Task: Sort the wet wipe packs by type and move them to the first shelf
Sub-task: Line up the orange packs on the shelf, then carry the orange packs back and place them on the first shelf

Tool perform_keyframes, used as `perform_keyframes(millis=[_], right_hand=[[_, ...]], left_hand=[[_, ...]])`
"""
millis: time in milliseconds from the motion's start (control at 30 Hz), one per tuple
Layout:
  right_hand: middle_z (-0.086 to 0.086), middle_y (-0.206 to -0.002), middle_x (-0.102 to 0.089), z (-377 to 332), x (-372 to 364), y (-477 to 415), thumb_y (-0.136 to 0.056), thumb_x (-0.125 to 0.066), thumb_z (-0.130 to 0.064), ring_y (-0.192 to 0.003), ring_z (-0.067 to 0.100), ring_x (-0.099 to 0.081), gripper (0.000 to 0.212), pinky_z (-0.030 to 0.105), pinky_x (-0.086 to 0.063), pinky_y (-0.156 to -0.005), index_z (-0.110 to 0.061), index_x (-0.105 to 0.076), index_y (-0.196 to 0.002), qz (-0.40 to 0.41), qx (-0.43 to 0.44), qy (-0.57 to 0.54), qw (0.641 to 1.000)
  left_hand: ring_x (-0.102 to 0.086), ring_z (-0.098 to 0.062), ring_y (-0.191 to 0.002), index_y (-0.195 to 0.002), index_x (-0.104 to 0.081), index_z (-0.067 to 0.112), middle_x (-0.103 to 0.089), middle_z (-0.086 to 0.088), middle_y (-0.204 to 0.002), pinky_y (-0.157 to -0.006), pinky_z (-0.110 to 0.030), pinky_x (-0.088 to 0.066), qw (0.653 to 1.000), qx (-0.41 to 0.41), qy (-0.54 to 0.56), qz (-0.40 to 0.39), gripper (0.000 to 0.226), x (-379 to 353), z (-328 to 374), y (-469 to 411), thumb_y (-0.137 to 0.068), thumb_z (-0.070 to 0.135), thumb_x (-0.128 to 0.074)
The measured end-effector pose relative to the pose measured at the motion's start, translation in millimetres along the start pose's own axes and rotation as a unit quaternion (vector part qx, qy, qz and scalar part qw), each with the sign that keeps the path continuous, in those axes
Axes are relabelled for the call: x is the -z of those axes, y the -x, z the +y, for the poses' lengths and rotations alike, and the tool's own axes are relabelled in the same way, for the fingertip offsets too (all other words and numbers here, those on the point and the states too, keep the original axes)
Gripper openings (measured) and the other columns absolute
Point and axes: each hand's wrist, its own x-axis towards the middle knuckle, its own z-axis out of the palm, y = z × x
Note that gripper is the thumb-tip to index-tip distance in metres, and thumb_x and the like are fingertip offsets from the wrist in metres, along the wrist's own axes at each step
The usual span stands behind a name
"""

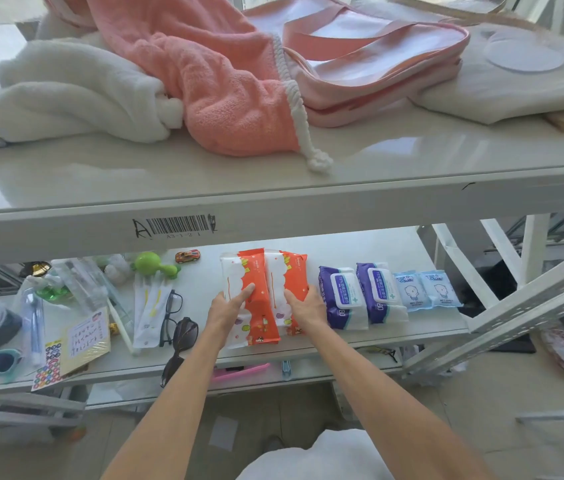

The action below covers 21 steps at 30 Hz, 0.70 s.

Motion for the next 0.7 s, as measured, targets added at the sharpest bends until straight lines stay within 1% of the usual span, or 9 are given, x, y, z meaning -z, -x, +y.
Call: perform_keyframes(millis=[100, 167, 233, 300, 400, 433, 533, 633, 700], right_hand=[[0.007, -0.138, -0.059, -6.5, 6.2, -3.4, -0.095, -0.061, -0.059, -0.127, 0.027, -0.057, 0.069, 0.042, -0.051, -0.1, -0.012, -0.046, -0.143, -0.024, -0.052, -0.038, 0.998], [0.009, -0.136, -0.061, -10.8, 9.5, -5.9, -0.094, -0.062, -0.061, -0.127, 0.029, -0.058, 0.071, 0.038, -0.05, -0.094, -0.008, -0.052, -0.14, -0.033, -0.075, -0.055, 0.995], [0.009, -0.132, -0.064, -10.9, 8.7, -10.3, -0.089, -0.065, -0.064, -0.124, 0.03, -0.06, 0.074, 0.036, -0.05, -0.091, -0.007, -0.057, -0.135, -0.055, -0.092, -0.061, 0.992], [0.008, -0.128, -0.068, -10.0, 7.6, -13.0, -0.076, -0.074, -0.068, -0.118, 0.029, -0.063, 0.081, 0.038, -0.053, -0.097, -0.009, -0.062, -0.131, -0.087, -0.114, -0.079, 0.987], [0.006, -0.115, -0.074, -1.1, 2.8, -25.8, -0.049, -0.082, -0.069, -0.105, 0.028, -0.071, 0.095, 0.045, -0.057, -0.098, -0.012, -0.067, -0.123, -0.12, -0.123, -0.122, 0.977], [0.005, -0.111, -0.076, -2.6, 3.6, -25.9, -0.044, -0.083, -0.068, -0.102, 0.027, -0.073, 0.096, 0.046, -0.058, -0.097, -0.013, -0.068, -0.121, -0.135, -0.123, -0.131, 0.974], [0.006, -0.105, -0.08, -15.9, 15.3, -16.5, -0.053, -0.087, -0.058, -0.096, 0.028, -0.077, 0.083, 0.049, -0.06, -0.095, -0.016, -0.067, -0.122, -0.199, -0.098, -0.154, 0.963], [0.011, -0.112, -0.078, -27.7, 38.6, -10.3, -0.067, -0.09, -0.048, -0.098, 0.031, -0.078, 0.071, 0.052, -0.062, -0.089, -0.017, -0.063, -0.124, -0.258, -0.055, -0.149, 0.953], [0.016, -0.119, -0.075, -33.0, 53.7, -6.3, -0.078, -0.087, -0.039, -0.103, 0.034, -0.076, 0.06, 0.052, -0.063, -0.088, -0.015, -0.061, -0.127, -0.306, -0.023, -0.153, 0.939]], left_hand=[[-0.063, -0.021, -0.093, -0.125, -0.061, 0.007, -0.07, -0.007, -0.111, -0.067, -0.033, -0.046, 0.999, 0.018, 0.032, -0.015, 0.062, -0.3, 1.9, 3.2, -0.088, 0.055, -0.072], [-0.066, -0.023, -0.087, -0.119, -0.067, 0.005, -0.075, -0.011, -0.107, -0.064, -0.033, -0.047, 0.997, 0.045, 0.057, -0.031, 0.062, 1.1, 1.2, 2.1, -0.085, 0.056, -0.075], [-0.071, -0.029, -0.097, -0.12, -0.069, 0.005, -0.077, -0.011, -0.11, -0.067, -0.034, -0.05, 0.993, 0.058, 0.092, -0.049, 0.065, 3.8, 3.4, 3.6, -0.08, 0.055, -0.08], [-0.071, -0.033, -0.109, -0.122, -0.069, 0.009, -0.078, -0.01, -0.114, -0.072, -0.034, -0.053, 0.988, 0.066, 0.116, -0.079, 0.065, 7.7, 5.5, 6.3, -0.077, 0.054, -0.082], [-0.079, -0.026, -0.081, -0.124, -0.069, 0.011, -0.078, -0.012, -0.112, -0.052, -0.026, -0.056, 0.977, 0.071, 0.147, -0.137, 0.05, 13.2, 9.7, 17.7, -0.089, 0.045, -0.075], [-0.079, -0.026, -0.079, -0.126, -0.068, 0.01, -0.078, -0.014, -0.113, -0.051, -0.026, -0.057, 0.974, 0.073, 0.157, -0.148, 0.049, 14.6, 9.3, 18.8, -0.09, 0.044, -0.073], [-0.076, -0.036, -0.097, -0.135, -0.063, 0.01, -0.075, -0.018, -0.12, -0.062, -0.034, -0.062, 0.97, 0.054, 0.175, -0.159, 0.061, 16.5, 9.7, 28.1, -0.088, 0.047, -0.075], [-0.076, -0.032, -0.091, -0.138, -0.061, 0.007, -0.073, -0.02, -0.122, -0.061, -0.033, -0.061, 0.966, 0.028, 0.213, -0.143, 0.059, 17.9, 8.7, 39.2, -0.091, 0.043, -0.072], [-0.075, -0.033, -0.093, -0.143, -0.056, 0.004, -0.071, -0.022, -0.122, -0.07, -0.038, -0.062, 0.96, 0.007, 0.243, -0.136, 0.061, 18.4, 6.9, 50.5, -0.095, 0.039, -0.069]])
